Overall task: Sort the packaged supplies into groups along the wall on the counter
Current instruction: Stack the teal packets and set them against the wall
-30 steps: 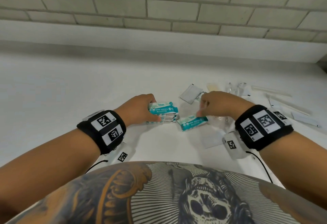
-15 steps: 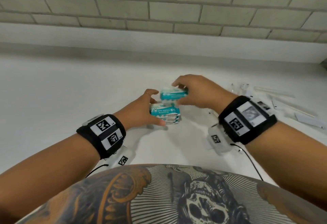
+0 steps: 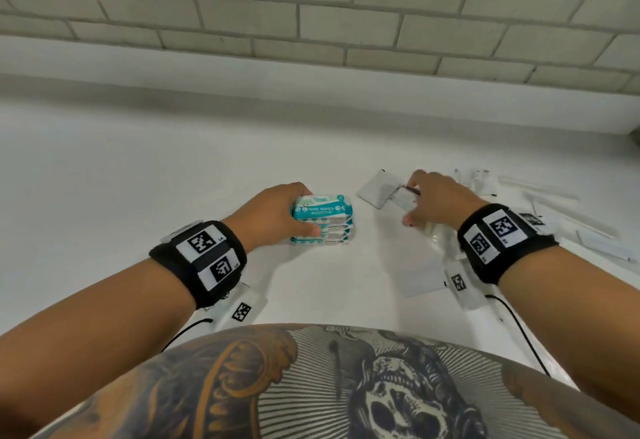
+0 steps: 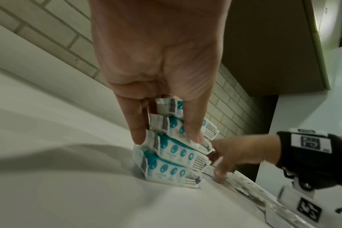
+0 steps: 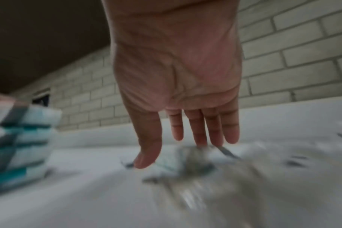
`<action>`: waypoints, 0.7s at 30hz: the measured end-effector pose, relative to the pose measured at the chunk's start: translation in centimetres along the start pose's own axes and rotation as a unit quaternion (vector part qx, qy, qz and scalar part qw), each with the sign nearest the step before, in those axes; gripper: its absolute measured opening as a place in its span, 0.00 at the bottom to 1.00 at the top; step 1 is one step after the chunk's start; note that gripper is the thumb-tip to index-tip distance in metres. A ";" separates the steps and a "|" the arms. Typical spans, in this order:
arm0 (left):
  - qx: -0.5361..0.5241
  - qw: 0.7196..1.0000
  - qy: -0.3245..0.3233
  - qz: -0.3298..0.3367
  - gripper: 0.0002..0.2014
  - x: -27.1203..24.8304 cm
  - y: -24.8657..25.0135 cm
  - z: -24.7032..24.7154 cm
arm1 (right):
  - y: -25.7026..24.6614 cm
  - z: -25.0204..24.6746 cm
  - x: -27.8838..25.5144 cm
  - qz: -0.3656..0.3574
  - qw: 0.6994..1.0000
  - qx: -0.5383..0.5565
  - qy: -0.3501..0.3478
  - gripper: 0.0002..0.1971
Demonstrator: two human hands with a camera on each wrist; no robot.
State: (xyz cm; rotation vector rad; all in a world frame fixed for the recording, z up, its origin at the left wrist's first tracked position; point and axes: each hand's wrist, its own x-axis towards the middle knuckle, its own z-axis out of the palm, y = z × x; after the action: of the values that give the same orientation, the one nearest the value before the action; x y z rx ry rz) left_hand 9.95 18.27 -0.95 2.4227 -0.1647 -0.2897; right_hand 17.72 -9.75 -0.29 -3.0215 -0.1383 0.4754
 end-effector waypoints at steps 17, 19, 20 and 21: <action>0.053 0.999 -0.012 -0.005 0.21 0.2 0.7 -0.3 | -2.7 0.0 -0.4 -0.005 0.988 0.143 -0.060 0.09; 0.053 0.999 -0.007 -0.001 0.21 0.3 1.0 -0.3 | -2.9 0.0 -0.7 -0.018 0.991 0.129 -0.040 0.11; 0.054 0.999 -0.007 -0.001 0.21 0.3 1.2 -0.2 | -3.0 0.0 -0.9 -0.029 0.991 0.120 -0.042 0.12; 0.055 0.998 -0.007 -0.001 0.21 0.4 1.3 -0.1 | -3.3 0.1 -1.2 -0.041 0.992 0.104 -0.053 0.13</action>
State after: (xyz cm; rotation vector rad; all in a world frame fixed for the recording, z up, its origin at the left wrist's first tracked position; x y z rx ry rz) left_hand 10.28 17.28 -0.04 2.5306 -0.1884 -0.3057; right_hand 16.33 -6.61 0.31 -2.7767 -0.2060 0.6036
